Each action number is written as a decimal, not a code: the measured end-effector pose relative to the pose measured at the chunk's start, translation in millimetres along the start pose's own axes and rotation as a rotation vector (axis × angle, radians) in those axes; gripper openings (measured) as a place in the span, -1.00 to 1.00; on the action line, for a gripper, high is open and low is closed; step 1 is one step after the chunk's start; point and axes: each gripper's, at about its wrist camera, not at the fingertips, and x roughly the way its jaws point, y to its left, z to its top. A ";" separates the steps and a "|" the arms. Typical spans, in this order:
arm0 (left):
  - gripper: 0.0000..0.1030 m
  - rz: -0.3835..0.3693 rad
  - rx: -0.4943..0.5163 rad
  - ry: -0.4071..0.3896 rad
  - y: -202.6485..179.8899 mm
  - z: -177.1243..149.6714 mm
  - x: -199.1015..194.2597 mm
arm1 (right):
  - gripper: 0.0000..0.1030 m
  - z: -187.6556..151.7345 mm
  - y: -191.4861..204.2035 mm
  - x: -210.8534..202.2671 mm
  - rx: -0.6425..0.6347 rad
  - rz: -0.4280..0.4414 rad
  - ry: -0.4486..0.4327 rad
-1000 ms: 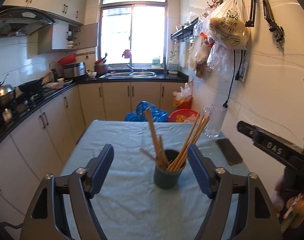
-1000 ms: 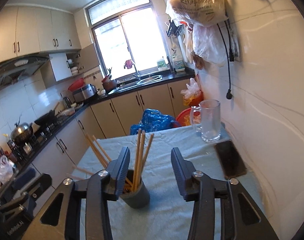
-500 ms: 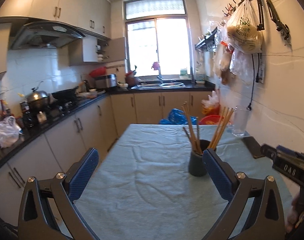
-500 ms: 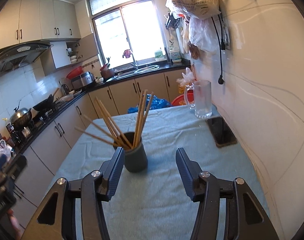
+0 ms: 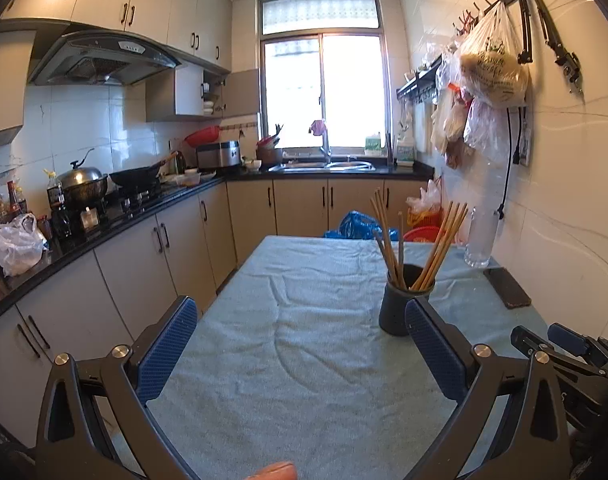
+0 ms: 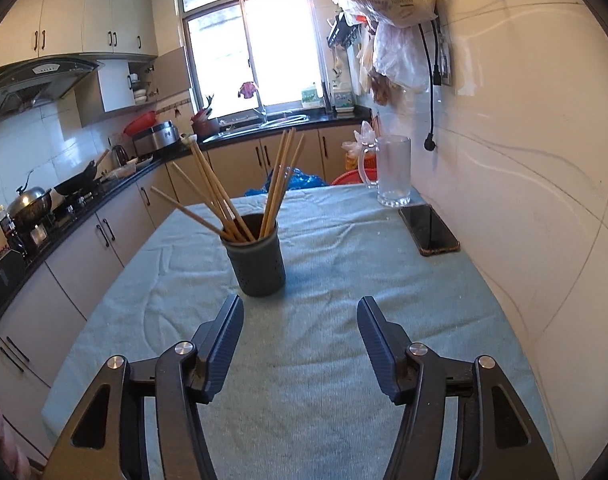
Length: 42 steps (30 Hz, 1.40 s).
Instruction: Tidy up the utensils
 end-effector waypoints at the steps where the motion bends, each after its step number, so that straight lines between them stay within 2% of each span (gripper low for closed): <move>1: 1.00 -0.003 0.000 0.002 -0.5 -1.8 0.7 | 0.23 -1.2 0.7 1.3 -0.003 -0.006 0.004; 6: 1.00 0.013 0.034 0.046 -5.7 -9.2 11.4 | 0.25 -9.3 1.9 11.5 0.005 -0.025 0.040; 18: 1.00 0.021 0.022 0.219 -6.9 -27.4 50.5 | 0.26 -20.0 -1.1 32.3 0.019 -0.068 0.104; 29: 1.00 -0.004 0.031 0.286 -8.4 -39.7 68.2 | 0.28 -23.7 11.3 40.0 -0.032 -0.101 0.113; 35: 1.00 -0.013 0.036 0.299 -8.4 -42.1 71.7 | 0.30 -22.2 13.1 36.7 -0.046 -0.124 0.076; 42: 1.00 -0.018 0.033 0.310 -7.6 -44.2 74.2 | 0.32 -23.6 13.0 40.3 -0.049 -0.128 0.081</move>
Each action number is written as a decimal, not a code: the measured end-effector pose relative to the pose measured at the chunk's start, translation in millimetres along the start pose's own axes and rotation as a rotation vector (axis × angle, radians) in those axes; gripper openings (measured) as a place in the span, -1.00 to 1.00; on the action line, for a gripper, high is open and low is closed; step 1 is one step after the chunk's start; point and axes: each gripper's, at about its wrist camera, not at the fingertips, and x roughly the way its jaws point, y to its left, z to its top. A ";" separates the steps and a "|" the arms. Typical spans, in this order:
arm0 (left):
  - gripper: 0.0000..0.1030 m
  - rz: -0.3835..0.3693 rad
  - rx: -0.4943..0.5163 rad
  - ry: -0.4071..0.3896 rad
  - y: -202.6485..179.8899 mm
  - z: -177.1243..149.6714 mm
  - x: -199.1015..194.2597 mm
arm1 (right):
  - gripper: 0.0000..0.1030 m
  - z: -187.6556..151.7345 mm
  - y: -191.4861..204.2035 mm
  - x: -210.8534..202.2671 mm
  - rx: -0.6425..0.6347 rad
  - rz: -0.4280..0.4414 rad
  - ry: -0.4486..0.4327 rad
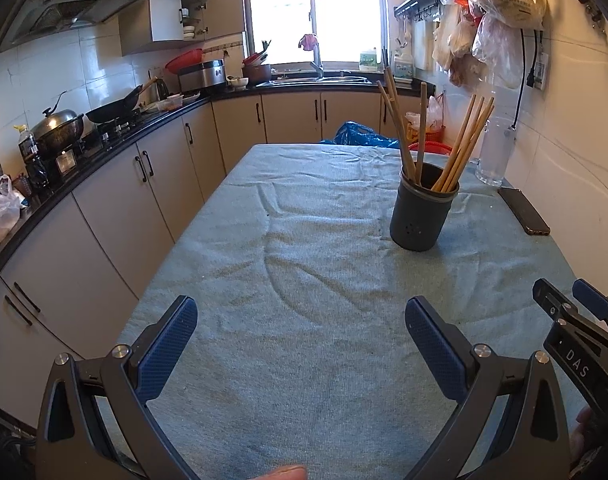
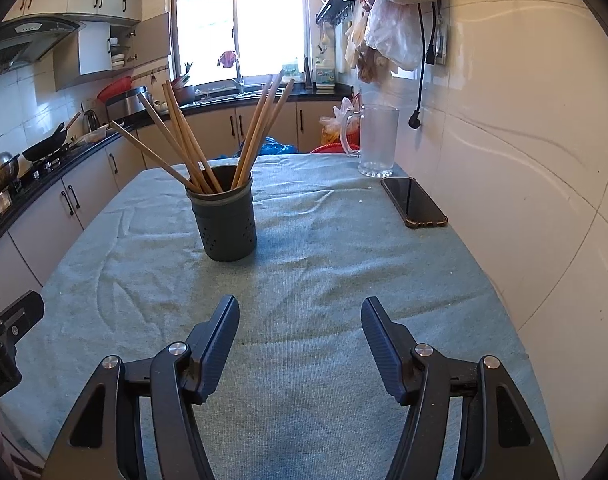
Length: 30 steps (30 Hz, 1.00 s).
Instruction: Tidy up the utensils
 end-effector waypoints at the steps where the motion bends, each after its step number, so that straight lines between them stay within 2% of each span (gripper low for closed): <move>1: 1.00 -0.001 0.002 0.002 -0.3 -0.4 0.5 | 0.32 0.0 0.4 0.0 0.000 -0.001 0.001; 30: 1.00 -0.027 0.013 0.041 -5.2 -7.1 6.5 | 0.33 -2.8 -0.1 4.0 0.016 0.002 0.015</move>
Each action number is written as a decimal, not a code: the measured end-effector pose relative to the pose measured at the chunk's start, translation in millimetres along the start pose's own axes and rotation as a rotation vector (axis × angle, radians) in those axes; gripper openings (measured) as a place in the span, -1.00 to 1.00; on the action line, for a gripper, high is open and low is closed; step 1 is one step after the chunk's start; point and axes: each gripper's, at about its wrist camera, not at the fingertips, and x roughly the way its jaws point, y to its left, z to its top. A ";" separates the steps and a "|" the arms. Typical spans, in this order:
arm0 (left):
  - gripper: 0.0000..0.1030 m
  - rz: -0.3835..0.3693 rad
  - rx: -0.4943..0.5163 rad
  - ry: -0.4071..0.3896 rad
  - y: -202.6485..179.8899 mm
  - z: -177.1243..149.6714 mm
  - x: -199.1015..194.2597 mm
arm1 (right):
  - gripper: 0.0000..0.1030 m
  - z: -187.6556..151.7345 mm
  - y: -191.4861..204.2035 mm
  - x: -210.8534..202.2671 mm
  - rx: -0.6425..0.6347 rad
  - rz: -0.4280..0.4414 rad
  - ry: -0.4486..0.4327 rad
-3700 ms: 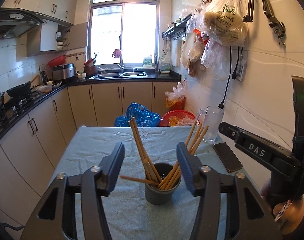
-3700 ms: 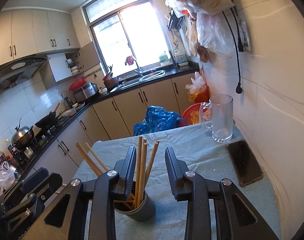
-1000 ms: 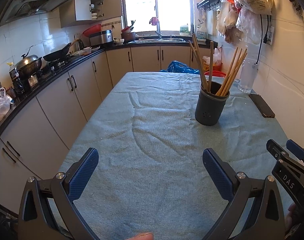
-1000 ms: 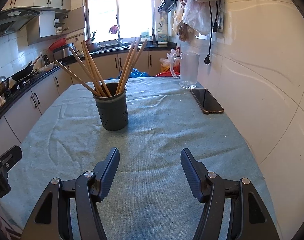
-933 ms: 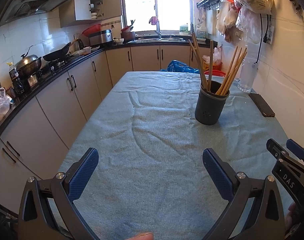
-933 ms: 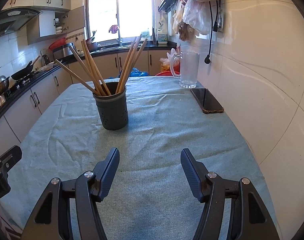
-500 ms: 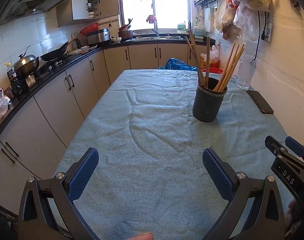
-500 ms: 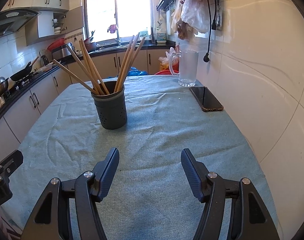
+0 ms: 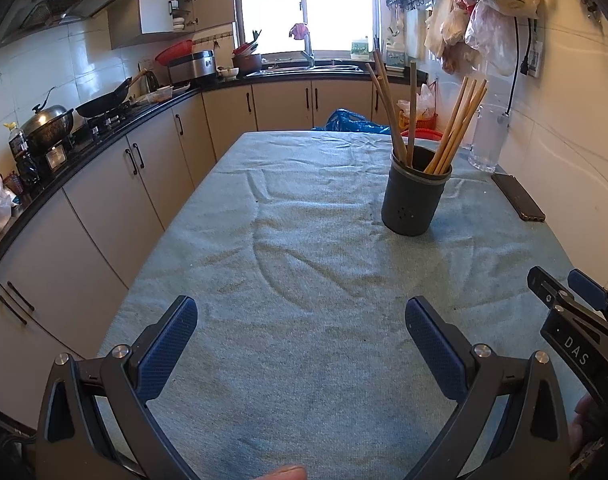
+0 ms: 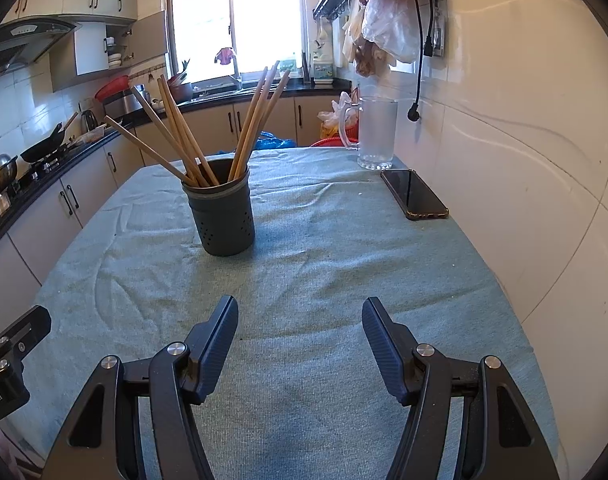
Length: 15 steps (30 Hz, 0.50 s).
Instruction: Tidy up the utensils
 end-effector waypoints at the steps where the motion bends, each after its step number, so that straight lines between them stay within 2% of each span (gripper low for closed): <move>1: 1.00 -0.001 0.001 0.001 0.0 -0.3 0.2 | 0.34 -0.1 0.4 0.5 0.000 0.001 0.002; 15: 1.00 -0.002 0.005 0.015 -2.1 -3.4 3.7 | 0.34 -1.3 1.5 1.3 0.005 0.004 0.007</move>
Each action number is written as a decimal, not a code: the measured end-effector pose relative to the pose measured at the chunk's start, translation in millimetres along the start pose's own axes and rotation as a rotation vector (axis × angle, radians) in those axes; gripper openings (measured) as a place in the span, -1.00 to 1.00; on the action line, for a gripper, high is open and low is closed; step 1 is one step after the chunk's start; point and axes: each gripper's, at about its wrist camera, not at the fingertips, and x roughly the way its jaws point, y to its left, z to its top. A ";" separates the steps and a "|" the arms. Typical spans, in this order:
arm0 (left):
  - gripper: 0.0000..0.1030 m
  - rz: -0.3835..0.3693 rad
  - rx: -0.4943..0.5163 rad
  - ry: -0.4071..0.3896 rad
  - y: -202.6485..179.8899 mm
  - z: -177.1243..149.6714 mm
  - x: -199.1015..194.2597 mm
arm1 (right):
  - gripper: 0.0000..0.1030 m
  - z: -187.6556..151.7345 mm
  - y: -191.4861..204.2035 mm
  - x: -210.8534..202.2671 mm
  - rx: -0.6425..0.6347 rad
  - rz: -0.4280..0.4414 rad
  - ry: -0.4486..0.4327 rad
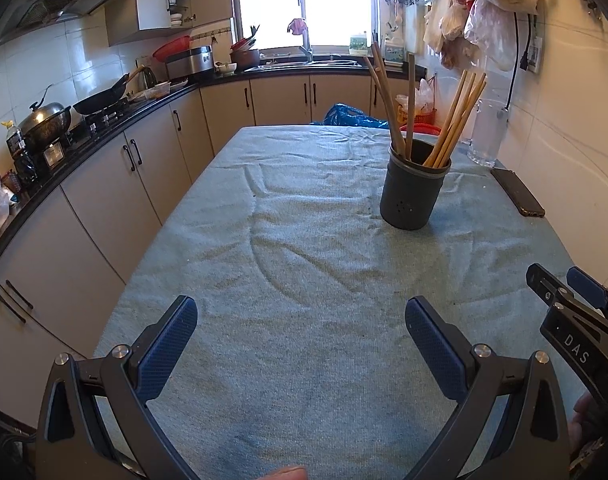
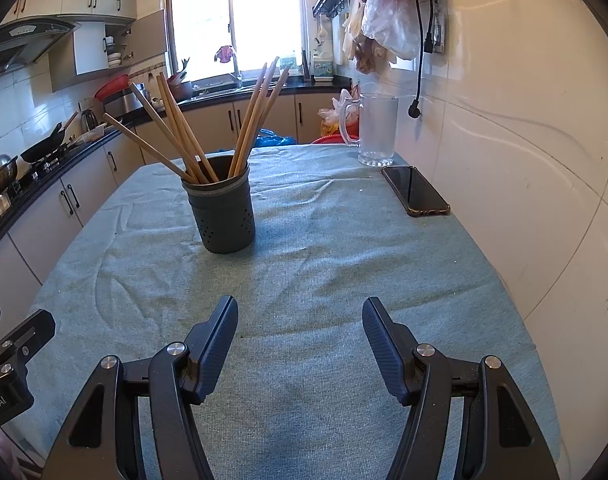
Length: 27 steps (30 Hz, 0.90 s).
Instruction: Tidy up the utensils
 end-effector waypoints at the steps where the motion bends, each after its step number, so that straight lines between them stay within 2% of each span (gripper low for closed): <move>1: 1.00 -0.001 0.001 0.001 0.1 0.5 0.8 | 0.34 0.0 0.1 -0.1 0.000 0.000 0.000; 27: 1.00 -0.013 0.007 0.002 -4.0 -0.2 0.2 | 0.36 -1.5 1.4 -1.3 -0.003 0.001 -0.005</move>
